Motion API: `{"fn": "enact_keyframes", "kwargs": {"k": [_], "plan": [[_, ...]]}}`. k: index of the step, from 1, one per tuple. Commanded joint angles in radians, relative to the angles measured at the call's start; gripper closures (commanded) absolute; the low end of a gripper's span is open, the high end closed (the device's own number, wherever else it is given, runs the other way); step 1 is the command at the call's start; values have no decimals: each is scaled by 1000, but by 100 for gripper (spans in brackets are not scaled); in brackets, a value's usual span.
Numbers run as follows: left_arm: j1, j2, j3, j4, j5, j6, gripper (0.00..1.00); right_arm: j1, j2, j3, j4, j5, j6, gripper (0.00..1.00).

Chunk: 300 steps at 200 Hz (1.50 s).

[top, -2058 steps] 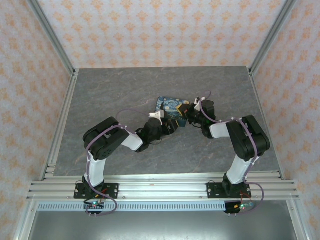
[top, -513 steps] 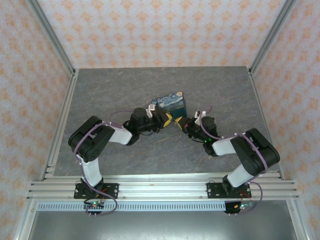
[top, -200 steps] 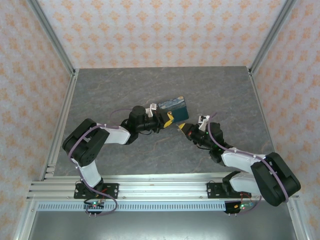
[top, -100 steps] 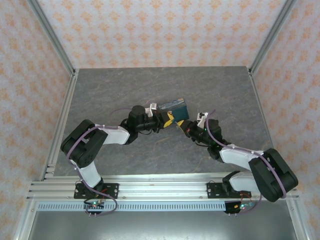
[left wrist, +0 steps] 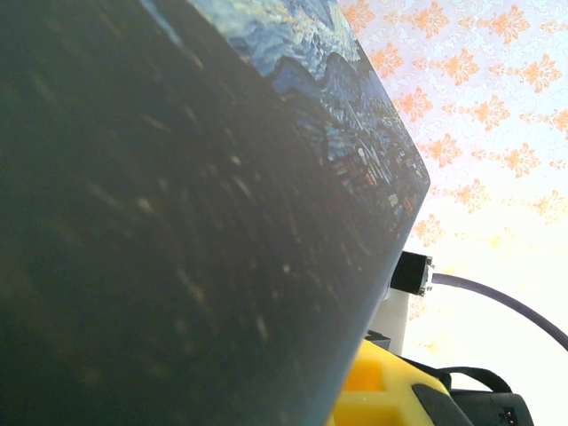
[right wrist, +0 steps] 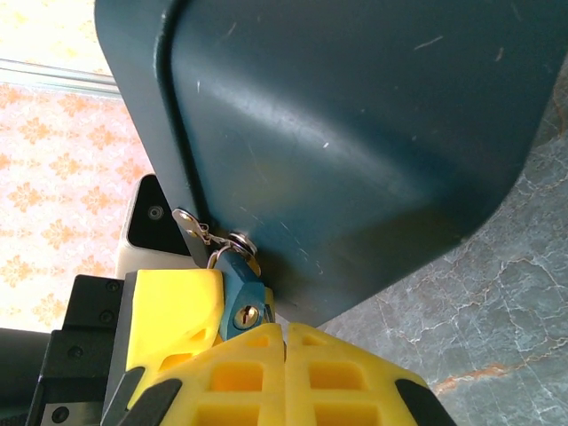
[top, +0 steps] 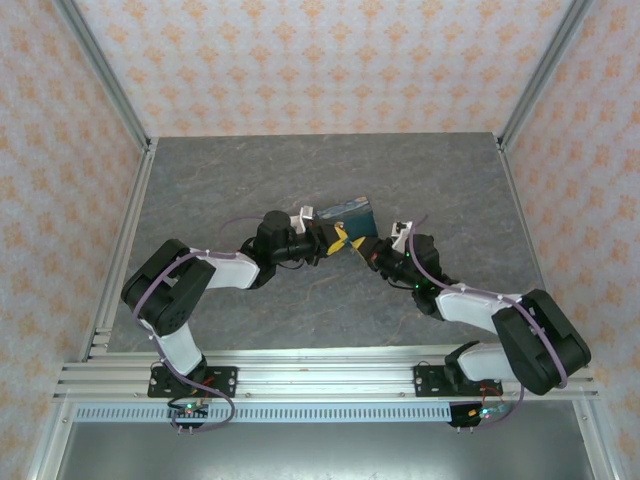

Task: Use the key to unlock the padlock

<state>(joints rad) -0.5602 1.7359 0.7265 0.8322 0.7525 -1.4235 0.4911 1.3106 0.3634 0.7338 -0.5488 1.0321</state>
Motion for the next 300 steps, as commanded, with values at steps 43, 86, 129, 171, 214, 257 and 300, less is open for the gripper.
{"fn": "enact_keyframes", "kwargs": {"k": [43, 86, 129, 171, 214, 257, 300], "plan": [[6, -38, -3, 24, 25, 10, 100, 5, -11, 36, 32, 4, -1, 100], [6, -39, -9, 19, 24, 16, 100, 4, -39, 30, -2, 14, -15, 100], [6, -38, -9, 22, 21, 15, 100, 4, -48, 19, -19, 15, -20, 100], [6, -39, -11, 16, 21, 18, 100, 4, -43, 32, -18, 10, -19, 100], [6, -35, -11, 14, 19, 20, 100, 4, -52, 31, -29, 4, -19, 100], [4, -38, -10, 10, 19, 21, 100, 4, -64, 11, -44, 7, -24, 100], [6, -38, -9, 9, 18, 21, 100, 4, -59, 16, -42, 8, -24, 100]]}}
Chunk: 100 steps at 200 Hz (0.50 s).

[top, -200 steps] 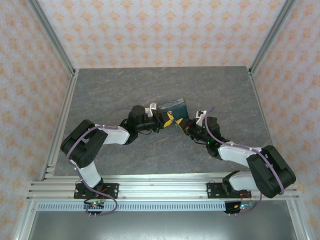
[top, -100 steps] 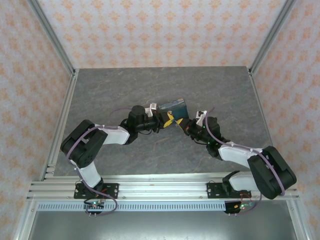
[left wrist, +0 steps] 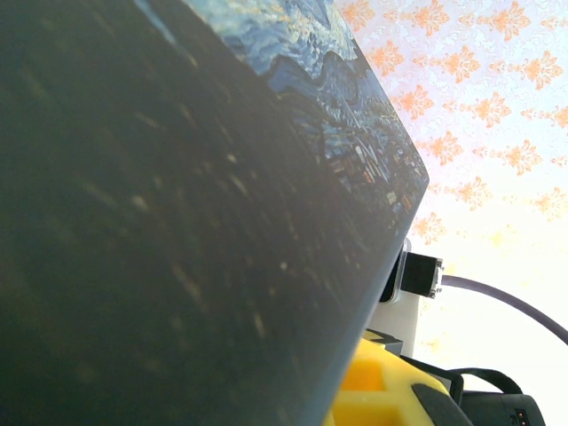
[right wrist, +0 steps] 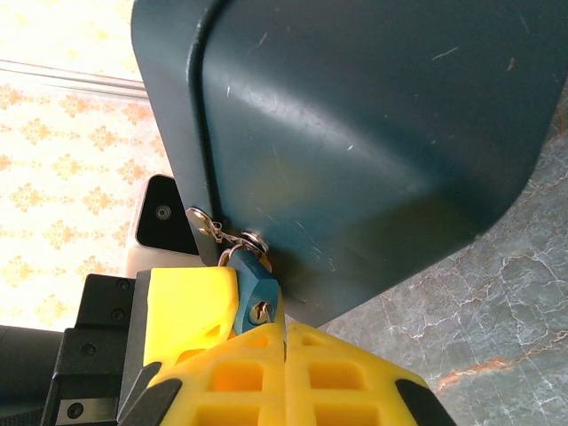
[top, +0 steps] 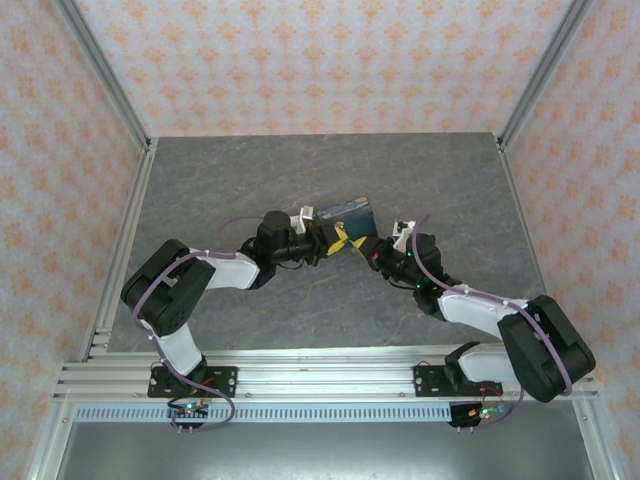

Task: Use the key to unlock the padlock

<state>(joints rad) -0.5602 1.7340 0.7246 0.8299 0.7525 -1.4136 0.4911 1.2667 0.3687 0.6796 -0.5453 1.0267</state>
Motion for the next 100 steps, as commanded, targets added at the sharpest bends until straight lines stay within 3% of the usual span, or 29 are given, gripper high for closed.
{"fn": "enact_keyframes", "kwargs": {"k": [1, 100], "plan": [[6, -36, -7, 12, 18, 11, 100, 4, -15, 11, 12, 4, -18, 100], [0, -40, -7, 14, 19, 10, 100, 4, 51, 51, 92, -14, 10, 100]]}}
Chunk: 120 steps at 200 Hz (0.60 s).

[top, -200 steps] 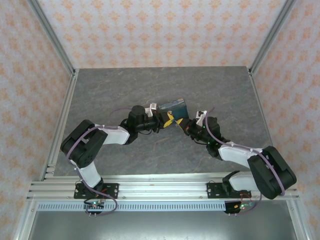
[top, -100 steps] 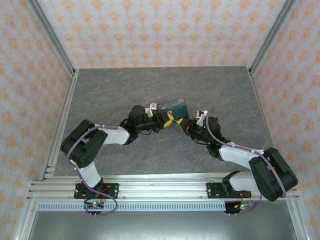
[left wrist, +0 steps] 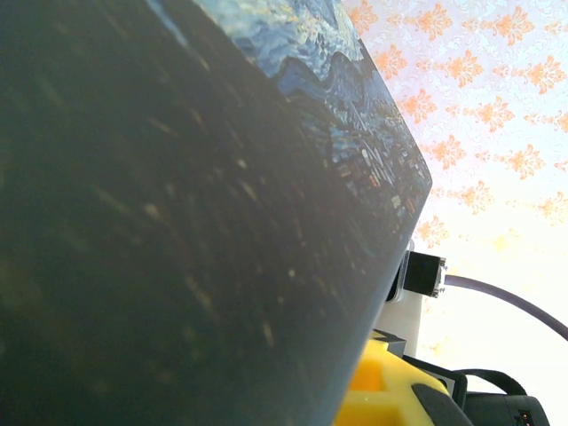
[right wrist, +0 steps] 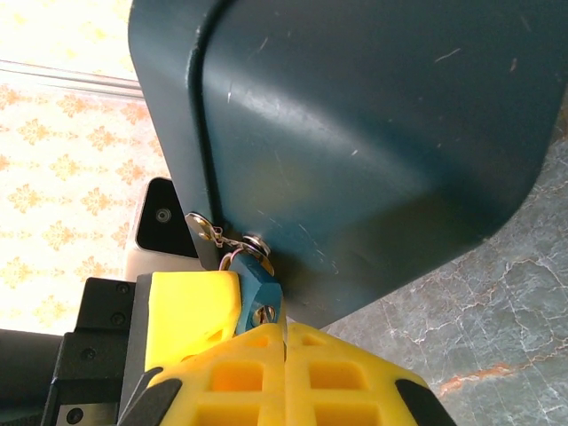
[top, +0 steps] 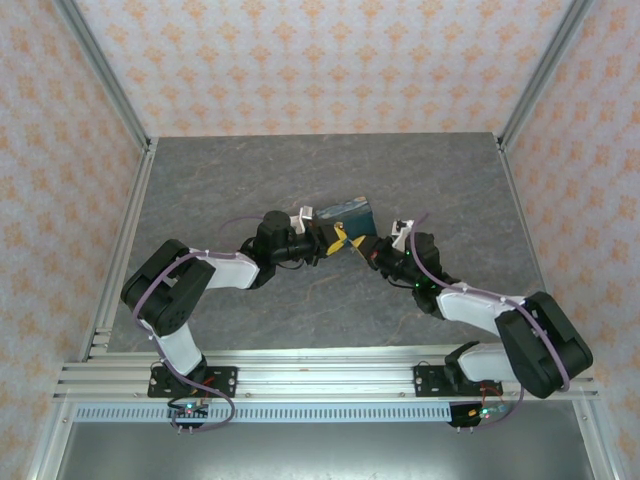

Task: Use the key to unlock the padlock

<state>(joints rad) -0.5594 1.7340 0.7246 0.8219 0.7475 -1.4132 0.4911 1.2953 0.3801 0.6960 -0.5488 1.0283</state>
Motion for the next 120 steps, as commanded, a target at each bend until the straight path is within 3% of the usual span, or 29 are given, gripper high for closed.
{"fn": "enact_keyframes", "kwargs": {"k": [1, 91, 120], "plan": [[0, -39, -7, 23, 24, 9, 100, 4, 22, 41, 77, -11, 9, 100], [-29, 1, 1, 195, -4, -130, 100, 3, 77, 29, 120, -10, -33, 100], [-39, -16, 16, 176, -2, -125, 100, -3, 99, 20, 131, 2, -63, 100]]}}
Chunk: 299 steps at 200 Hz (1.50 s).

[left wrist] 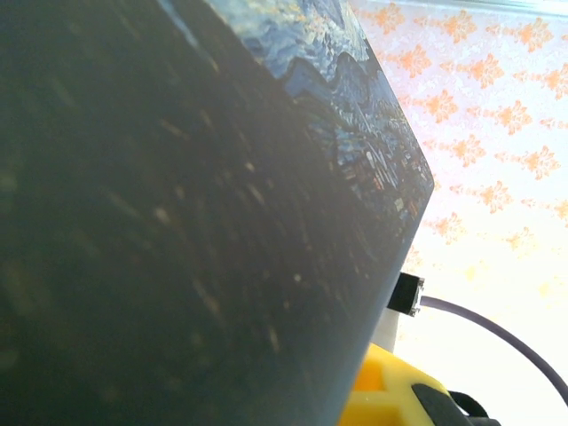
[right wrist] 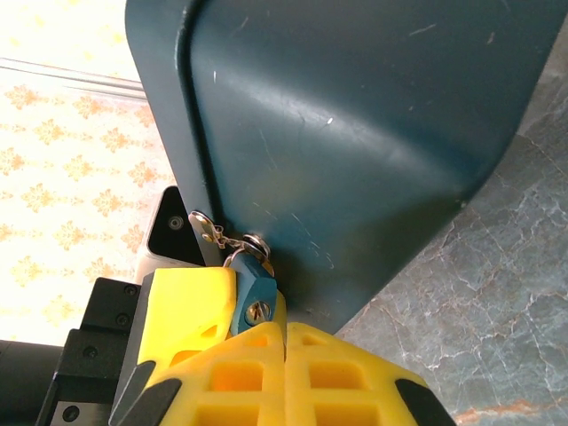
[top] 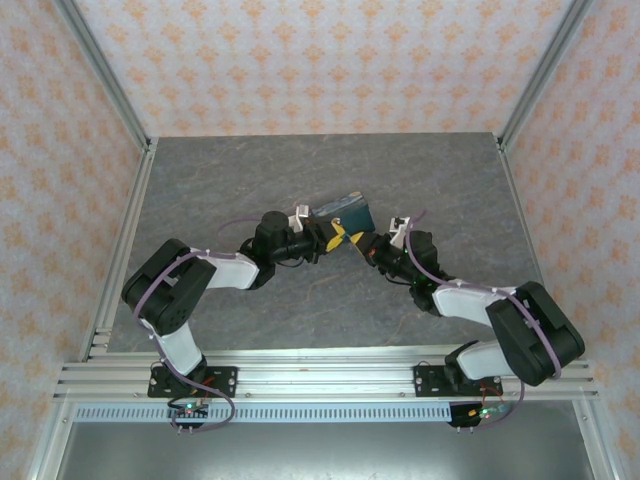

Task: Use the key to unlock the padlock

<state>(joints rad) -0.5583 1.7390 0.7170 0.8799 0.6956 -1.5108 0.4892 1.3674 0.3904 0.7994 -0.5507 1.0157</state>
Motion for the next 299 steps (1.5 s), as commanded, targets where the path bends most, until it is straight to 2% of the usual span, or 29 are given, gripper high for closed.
{"fn": "enact_keyframes", "kwargs": {"k": [1, 35, 76, 196, 216, 248, 299], "plan": [[-40, -23, 24, 116, 50, -26, 100, -2, 27, 9, 27, 5, -52, 100], [-39, -65, 24, 26, 61, 20, 100, -29, 30, 1, 50, 0, -65, 100], [-41, -106, 21, -76, 56, 87, 100, -43, 28, 24, 79, -49, -7, 100], [-67, -71, 55, -78, 29, 79, 100, -1, 124, 51, 241, -40, 191, 100], [-71, -65, 58, -72, 30, 74, 100, -1, 121, 65, 211, -38, 166, 100], [-71, -64, 56, -73, 27, 64, 100, -5, 89, 96, 67, -41, 52, 100], [-72, -53, 63, -68, 19, 23, 100, -50, 136, 125, 53, -97, -11, 100]]}}
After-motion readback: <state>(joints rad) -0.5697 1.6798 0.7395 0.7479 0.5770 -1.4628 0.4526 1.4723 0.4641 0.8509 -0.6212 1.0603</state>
